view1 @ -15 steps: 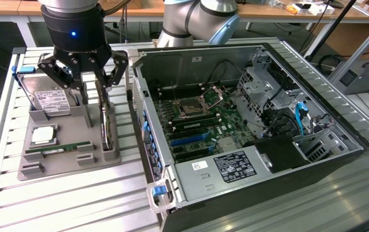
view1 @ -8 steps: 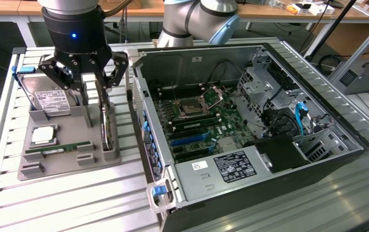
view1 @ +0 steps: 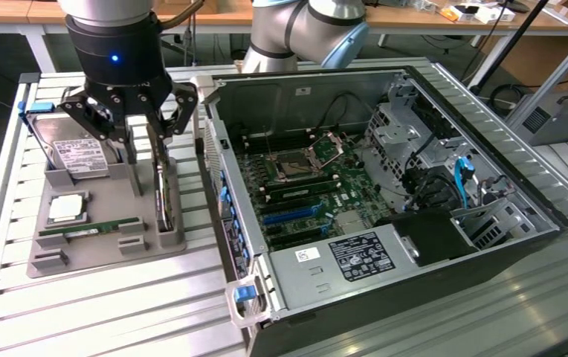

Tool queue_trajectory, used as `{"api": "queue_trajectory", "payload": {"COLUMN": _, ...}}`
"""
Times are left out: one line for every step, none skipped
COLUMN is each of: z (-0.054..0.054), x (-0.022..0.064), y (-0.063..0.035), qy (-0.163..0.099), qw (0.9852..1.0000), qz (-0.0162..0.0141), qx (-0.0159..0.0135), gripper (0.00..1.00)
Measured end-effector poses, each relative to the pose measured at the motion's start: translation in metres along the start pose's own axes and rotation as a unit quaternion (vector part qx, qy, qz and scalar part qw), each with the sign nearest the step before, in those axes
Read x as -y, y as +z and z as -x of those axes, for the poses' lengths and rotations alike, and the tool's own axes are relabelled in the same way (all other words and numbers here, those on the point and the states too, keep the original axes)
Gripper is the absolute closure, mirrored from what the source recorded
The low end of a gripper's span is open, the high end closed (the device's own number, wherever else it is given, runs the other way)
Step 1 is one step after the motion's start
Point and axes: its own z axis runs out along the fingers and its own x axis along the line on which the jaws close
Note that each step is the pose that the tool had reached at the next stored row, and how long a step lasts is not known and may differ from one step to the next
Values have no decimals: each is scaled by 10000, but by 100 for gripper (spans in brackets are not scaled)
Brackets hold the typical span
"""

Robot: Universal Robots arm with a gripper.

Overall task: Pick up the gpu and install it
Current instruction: 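Pick up the gpu and move the gpu toward the slot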

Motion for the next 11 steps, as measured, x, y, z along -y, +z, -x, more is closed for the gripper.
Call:
{"api": "queue_trajectory", "payload": {"z": 0, "x": 0, "y": 4, "qy": 0, "qw": 10000, "qz": -1, "qx": 0, "gripper": 58}}
{"api": "queue_trajectory", "payload": {"z": 0, "x": 0, "y": 8, "qy": 0, "qw": 10000, "qz": -2, "qx": 0, "gripper": 58}}
{"api": "queue_trajectory", "payload": {"z": 0, "x": 0, "y": 12, "qy": 0, "qw": 10000, "qz": -2, "qx": 0, "gripper": 58}}
{"api": "queue_trajectory", "payload": {"z": -1, "x": -1, "y": 16, "qy": 0, "qw": 10000, "qz": -3, "qx": 0, "gripper": 58}}
{"api": "queue_trajectory", "payload": {"z": -1, "x": -1, "y": 21, "qy": 0, "qw": 10000, "qz": -4, "qx": 0, "gripper": 58}}
{"api": "queue_trajectory", "payload": {"z": -1, "x": -1, "y": 24, "qy": 0, "qw": 10000, "qz": -5, "qx": 0, "gripper": 58}}
{"api": "queue_trajectory", "payload": {"z": -1, "x": -1, "y": 27, "qy": 0, "qw": 10000, "qz": -6, "qx": 0, "gripper": 58}}
{"api": "queue_trajectory", "payload": {"z": -1, "x": -1, "y": 31, "qy": 0, "qw": 10000, "qz": -7, "qx": 0, "gripper": 58}}
{"api": "queue_trajectory", "payload": {"z": -1, "x": -1, "y": 36, "qy": -1, "qw": 10000, "qz": -9, "qx": 1, "gripper": 58}}
{"api": "queue_trajectory", "payload": {"z": -1, "x": -2, "y": 39, "qy": 0, "qw": 10000, "qz": -10, "qx": 1, "gripper": 58}}
{"api": "queue_trajectory", "payload": {"z": -1, "x": -2, "y": 42, "qy": 0, "qw": 10000, "qz": -12, "qx": 1, "gripper": 58}}
